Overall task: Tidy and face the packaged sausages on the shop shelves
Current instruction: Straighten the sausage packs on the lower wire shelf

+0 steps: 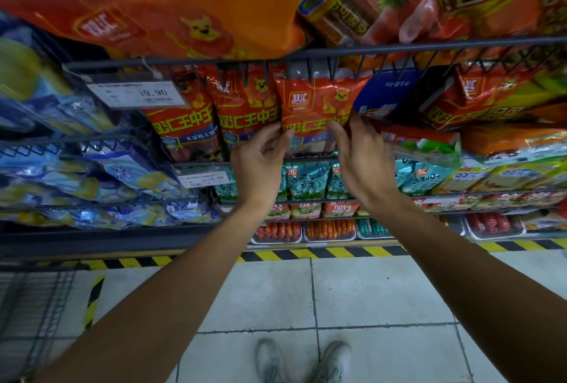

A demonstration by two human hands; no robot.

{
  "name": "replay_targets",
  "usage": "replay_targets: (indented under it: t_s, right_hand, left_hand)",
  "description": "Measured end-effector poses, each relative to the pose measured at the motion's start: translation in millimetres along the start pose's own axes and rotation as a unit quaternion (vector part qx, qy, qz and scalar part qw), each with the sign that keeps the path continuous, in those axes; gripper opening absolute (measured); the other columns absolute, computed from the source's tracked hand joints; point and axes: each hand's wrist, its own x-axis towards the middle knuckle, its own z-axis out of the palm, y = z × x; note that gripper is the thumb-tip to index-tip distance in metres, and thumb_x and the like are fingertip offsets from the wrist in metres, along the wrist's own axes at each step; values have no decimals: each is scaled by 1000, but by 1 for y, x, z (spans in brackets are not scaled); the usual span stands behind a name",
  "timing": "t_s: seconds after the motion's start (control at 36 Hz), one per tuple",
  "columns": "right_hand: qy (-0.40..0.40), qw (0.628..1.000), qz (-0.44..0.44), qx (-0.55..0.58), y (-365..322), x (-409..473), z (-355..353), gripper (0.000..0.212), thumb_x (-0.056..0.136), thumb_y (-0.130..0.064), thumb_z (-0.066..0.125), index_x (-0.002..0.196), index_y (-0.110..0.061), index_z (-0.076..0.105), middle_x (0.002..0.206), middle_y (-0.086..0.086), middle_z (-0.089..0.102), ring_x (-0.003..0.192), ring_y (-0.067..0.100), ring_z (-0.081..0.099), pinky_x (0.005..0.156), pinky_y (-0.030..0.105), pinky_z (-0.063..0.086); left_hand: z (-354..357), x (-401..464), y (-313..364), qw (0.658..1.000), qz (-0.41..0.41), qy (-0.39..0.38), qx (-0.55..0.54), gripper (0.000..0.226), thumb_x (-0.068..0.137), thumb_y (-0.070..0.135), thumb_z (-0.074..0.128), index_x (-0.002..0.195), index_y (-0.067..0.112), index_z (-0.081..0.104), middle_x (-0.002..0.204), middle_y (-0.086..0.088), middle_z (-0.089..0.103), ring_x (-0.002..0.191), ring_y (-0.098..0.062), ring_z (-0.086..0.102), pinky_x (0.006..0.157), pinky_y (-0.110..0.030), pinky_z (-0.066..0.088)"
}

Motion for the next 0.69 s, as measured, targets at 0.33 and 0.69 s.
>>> replay_targets:
  t_s: [0.33,0.69]
  right_hand:
    - [-7,992,29,126,4,1,7,70,102,-46,57,158,-14,30,144,8,58,127,26,59,96,41,54]
    - [-69,986,-122,93,16,-27,23,83,103,-23,57,165,-19,1,172,-2,-9,143,24,42,66,36,62]
  left_hand:
    - [-24,-4,-41,871,299,-152,359,68,104,19,55,163,17,23,172,-8,9,159,-34,1,127,-57,9]
    - [-22,8,-44,816,290,-153,476,72,108,40,44,165,24,4,173,-4,-6,157,-40,-13,125,-63,1]
